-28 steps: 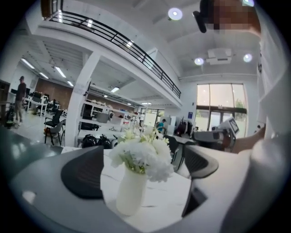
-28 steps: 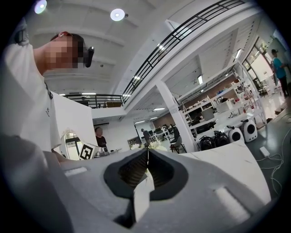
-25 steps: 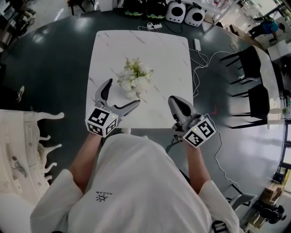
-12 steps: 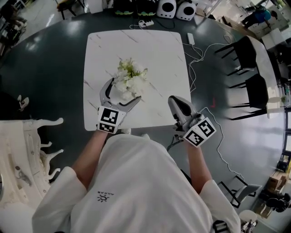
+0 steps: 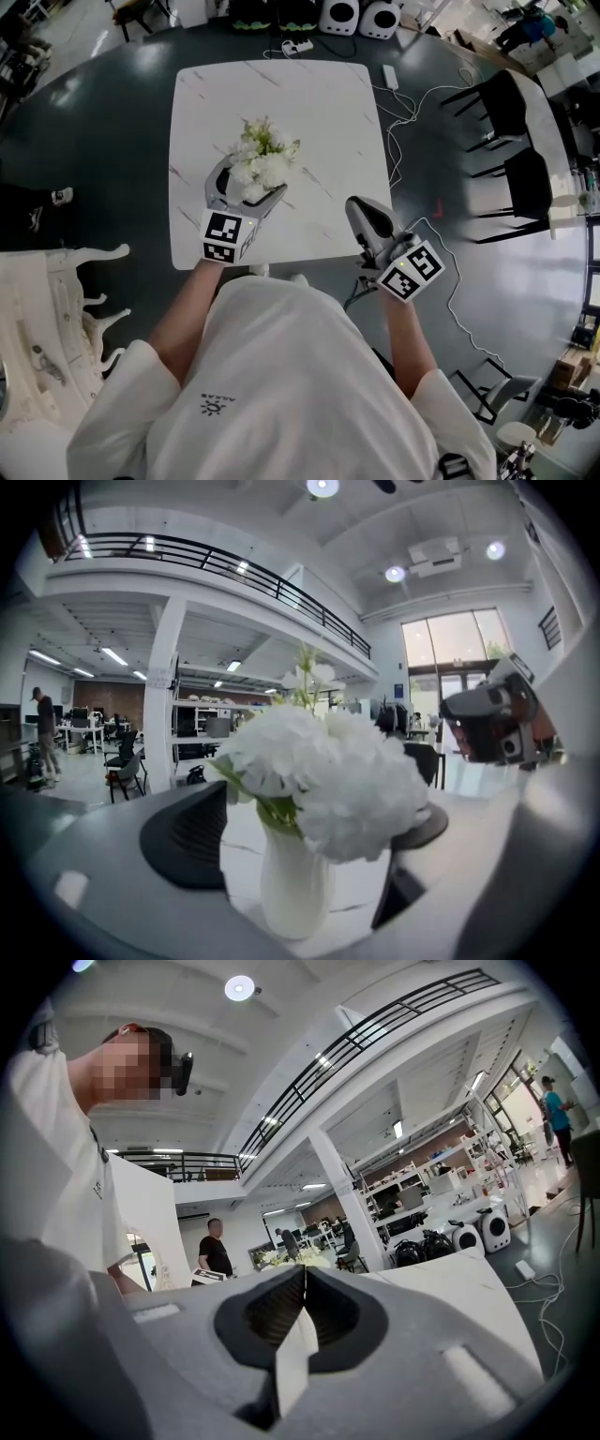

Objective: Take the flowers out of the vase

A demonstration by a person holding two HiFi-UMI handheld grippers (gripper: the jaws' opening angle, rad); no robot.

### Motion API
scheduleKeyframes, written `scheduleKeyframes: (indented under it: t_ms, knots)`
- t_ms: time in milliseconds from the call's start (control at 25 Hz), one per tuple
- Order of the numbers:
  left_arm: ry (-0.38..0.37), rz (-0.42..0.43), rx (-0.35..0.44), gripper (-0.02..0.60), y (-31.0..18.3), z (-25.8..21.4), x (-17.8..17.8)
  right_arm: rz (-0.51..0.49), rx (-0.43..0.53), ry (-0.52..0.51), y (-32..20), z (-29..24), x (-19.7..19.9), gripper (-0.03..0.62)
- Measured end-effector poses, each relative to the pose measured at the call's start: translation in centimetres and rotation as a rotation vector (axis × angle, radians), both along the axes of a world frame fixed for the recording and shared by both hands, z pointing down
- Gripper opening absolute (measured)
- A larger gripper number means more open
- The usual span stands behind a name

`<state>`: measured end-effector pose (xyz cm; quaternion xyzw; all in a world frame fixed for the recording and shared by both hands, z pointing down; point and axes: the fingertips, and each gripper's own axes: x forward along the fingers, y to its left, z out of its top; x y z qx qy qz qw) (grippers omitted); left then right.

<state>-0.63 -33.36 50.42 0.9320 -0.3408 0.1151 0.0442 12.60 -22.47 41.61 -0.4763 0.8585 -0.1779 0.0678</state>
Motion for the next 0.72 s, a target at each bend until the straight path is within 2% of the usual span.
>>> scheduleKeyframes:
  t_ms: [520,720]
  knots:
    - [0.015,-0.015,0.022,0.245,-0.1,-0.7,-0.4,-0.002,-0.001,-0.008,-0.4,0.2,0.4,0.002]
    - [0.018,-0.032,0.029,0.168,0.1,-0.6,-1.2,-0.007,-0.003,-0.008,-0.5,0.4,0.2,0.002]
